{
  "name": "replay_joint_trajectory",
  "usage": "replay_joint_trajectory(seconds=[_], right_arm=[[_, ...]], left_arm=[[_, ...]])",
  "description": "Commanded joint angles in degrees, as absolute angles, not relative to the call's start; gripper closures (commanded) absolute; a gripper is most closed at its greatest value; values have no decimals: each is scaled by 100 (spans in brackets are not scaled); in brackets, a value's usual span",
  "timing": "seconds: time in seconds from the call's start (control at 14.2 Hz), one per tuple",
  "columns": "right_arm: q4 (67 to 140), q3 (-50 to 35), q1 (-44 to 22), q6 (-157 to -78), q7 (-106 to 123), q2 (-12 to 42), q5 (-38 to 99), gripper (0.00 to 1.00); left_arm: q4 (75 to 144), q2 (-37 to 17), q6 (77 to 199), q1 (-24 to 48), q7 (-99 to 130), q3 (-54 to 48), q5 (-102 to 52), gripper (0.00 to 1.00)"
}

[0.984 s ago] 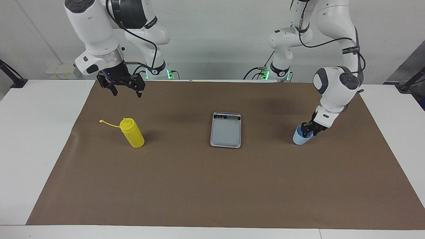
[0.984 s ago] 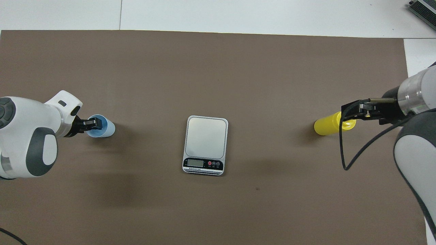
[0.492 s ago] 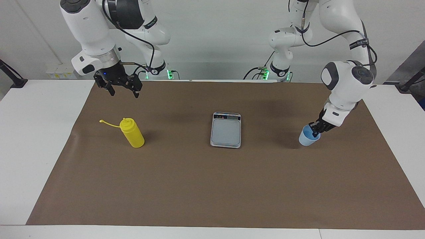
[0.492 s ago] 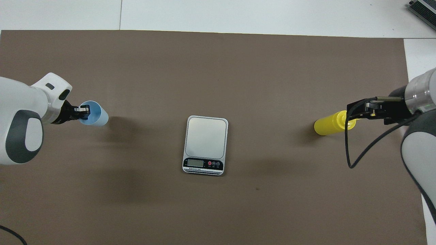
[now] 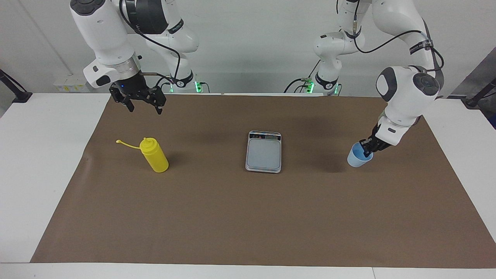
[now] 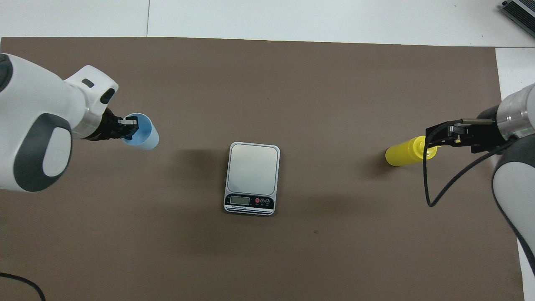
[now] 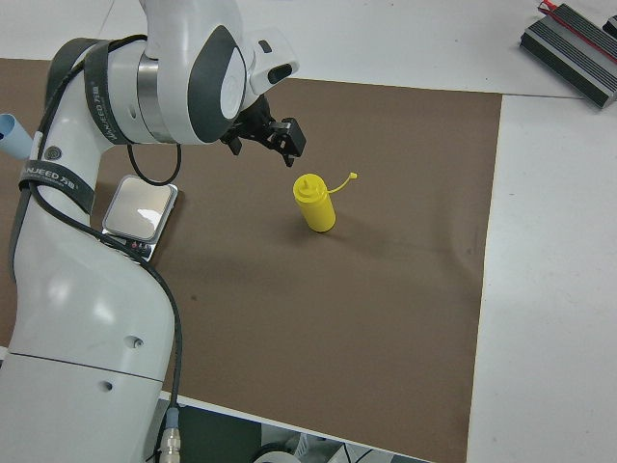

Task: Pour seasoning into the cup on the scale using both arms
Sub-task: 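Carry the cup with the left gripper onto the scale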

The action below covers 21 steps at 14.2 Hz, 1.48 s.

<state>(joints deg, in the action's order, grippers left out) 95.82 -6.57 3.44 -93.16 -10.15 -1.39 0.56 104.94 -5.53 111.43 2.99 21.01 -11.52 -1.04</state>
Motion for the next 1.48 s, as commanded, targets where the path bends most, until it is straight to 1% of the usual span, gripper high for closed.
replay_joint_trajectory(seconds=[0.0, 0.28, 0.49, 0.56, 0.7, 0.91, 1.41], right_arm=[[9686, -677, 413, -9343, -1028, -237, 158, 0], [9686, -677, 430, -9343, -1037, -237, 158, 0], [9686, -677, 422, -9334, -1037, -237, 149, 0], [9677, -677, 422, -9334, -1037, -237, 149, 0], [9686, -677, 431, -9334, -1037, -237, 158, 0], [9686, -668, 562, -9282, -1028, -237, 158, 0], [9756, -677, 580, -9352, -1037, -246, 158, 0]], left_arm=[[10459, -554, 11196, 991, 2959, -1090, 88, 100], [10643, -580, 11705, 2010, 3768, -1090, 97, 100], [10775, -711, 12224, 2390, 3858, -1090, 105, 100], [10775, -738, 12313, 2434, 3867, -1090, 105, 100], [10714, -992, 12383, 2644, 4112, -1090, 193, 100], [10880, -1248, 12761, 2909, 4622, -1090, 571, 100], [11153, -1274, 12981, 2918, 4614, -1090, 580, 100]])
